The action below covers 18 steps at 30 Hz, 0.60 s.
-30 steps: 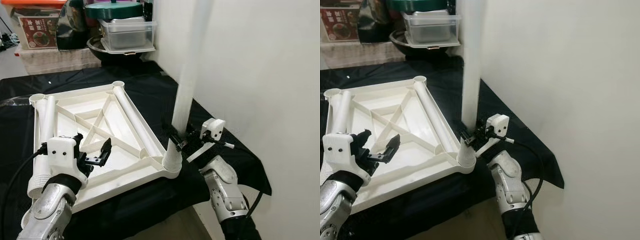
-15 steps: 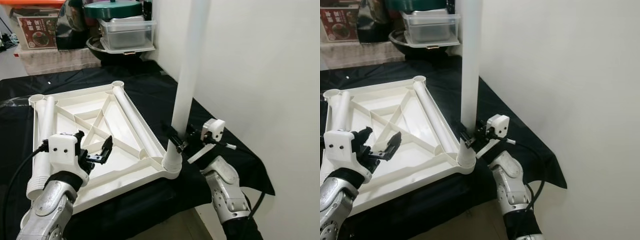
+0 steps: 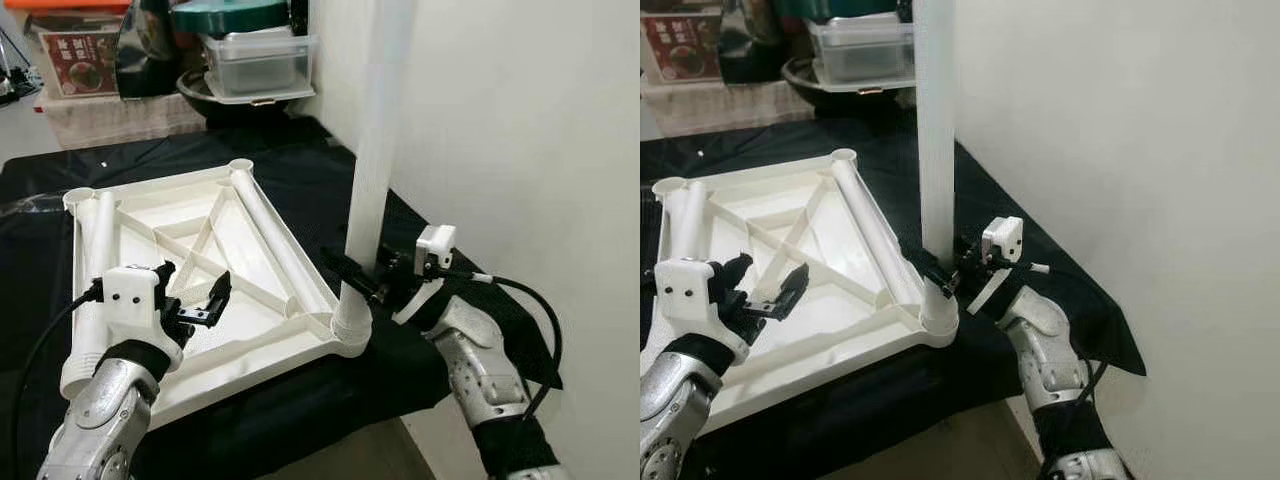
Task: Building children table
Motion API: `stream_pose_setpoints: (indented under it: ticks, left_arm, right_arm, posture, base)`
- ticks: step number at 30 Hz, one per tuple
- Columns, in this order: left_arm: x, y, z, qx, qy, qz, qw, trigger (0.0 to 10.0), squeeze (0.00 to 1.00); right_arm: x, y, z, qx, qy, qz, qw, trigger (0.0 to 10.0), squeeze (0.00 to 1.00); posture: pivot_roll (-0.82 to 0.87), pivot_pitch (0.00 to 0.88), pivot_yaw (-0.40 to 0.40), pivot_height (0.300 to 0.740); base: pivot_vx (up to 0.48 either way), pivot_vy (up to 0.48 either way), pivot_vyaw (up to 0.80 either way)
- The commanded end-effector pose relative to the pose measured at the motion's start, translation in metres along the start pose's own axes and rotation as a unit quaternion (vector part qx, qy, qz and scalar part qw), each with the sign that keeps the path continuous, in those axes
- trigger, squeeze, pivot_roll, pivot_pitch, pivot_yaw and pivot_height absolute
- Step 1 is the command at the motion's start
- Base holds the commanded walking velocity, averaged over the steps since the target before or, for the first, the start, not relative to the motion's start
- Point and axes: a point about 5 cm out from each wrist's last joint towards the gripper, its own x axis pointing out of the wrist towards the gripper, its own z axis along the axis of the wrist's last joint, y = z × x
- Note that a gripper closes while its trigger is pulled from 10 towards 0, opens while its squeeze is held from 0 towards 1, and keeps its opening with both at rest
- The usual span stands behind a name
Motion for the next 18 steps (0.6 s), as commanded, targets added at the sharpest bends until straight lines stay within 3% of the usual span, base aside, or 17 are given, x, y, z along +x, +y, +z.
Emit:
stream_pose_setpoints:
  ticks: [1,7,9,10,11,12,13,14,16,18]
  left_arm:
    - [-0.002,0.0,-0.005,0.006,0.019,-0.006,1.0,10.0,0.0]
    - [-0.003,0.0,-0.006,0.006,0.022,-0.009,1.0,10.0,0.0]
    - [-0.002,0.0,-0.004,0.007,0.019,-0.01,1.0,10.0,0.0]
    - [-0.002,0.0,-0.004,0.007,0.019,-0.01,1.0,10.0,0.0]
    - [0.001,-0.001,-0.003,0.005,0.014,-0.014,1.0,10.0,0.0]
    - [0.001,-0.001,-0.003,0.005,0.014,-0.014,1.0,10.0,0.0]
    - [0.004,-0.004,0.001,0.0,0.007,-0.03,1.0,10.0,0.0]
    - [0.004,-0.004,0.001,0.0,0.007,-0.03,1.0,10.0,0.0]
    - [0.006,-0.013,0.01,-0.008,-0.01,-0.078,0.997,10.0,0.0]
    - [0.005,-0.017,0.014,-0.011,-0.017,-0.103,0.995,10.0,0.0]
  right_arm:
    - [0.001,0.009,-0.004,0.024,0.024,0.073,0.997,10.0,0.0]
    - [0.0,0.008,-0.004,0.029,0.048,0.11,0.992,10.0,0.0]
    - [0.011,-0.007,0.01,0.018,0.028,0.08,0.996,10.0,0.0]
    - [0.011,-0.007,0.01,0.018,0.028,0.08,0.996,10.0,0.0]
    - [0.025,-0.021,0.025,0.02,-0.001,0.043,0.999,10.0,0.0]
    - [0.025,-0.021,0.025,0.02,-0.001,0.043,0.999,10.0,0.0]
    - [0.043,-0.035,0.047,0.035,-0.053,-0.004,0.998,10.0,0.0]
    - [0.043,-0.035,0.047,0.035,-0.053,-0.004,0.998,10.0,0.0]
    - [0.064,-0.047,0.074,0.075,-0.121,-0.047,0.989,10.0,0.0]
    - [0.07,-0.048,0.081,0.089,-0.139,-0.053,0.985,10.0,0.0]
  posture:
    - [0.13,0.0,-0.041,0.714]
    - [0.13,0.0,-0.044,0.714]
    - [0.12,0.0,-0.043,0.714]
    - [0.12,0.0,-0.043,0.714]
    - [0.12,0.0,-0.042,0.714]
    - [0.12,0.0,-0.042,0.714]
    - [0.12,0.0,-0.041,0.714]
    - [0.12,0.0,-0.041,0.714]
    - [0.12,0.0,-0.041,0.714]
    - [0.12,0.0,-0.041,0.714]
  base:
    - [0.0,0.0,0.0]
    - [0.0,0.0,0.0]
    - [0.0,0.0,0.0]
    - [0.0,0.0,0.0]
    - [0.0,0.0,0.0]
    - [0.0,0.0,0.0]
    - [0.0,0.0,0.0]
    - [0.0,0.0,0.0]
    - [0.0,0.0,0.0]
    - [0.0,0.0,0.0]
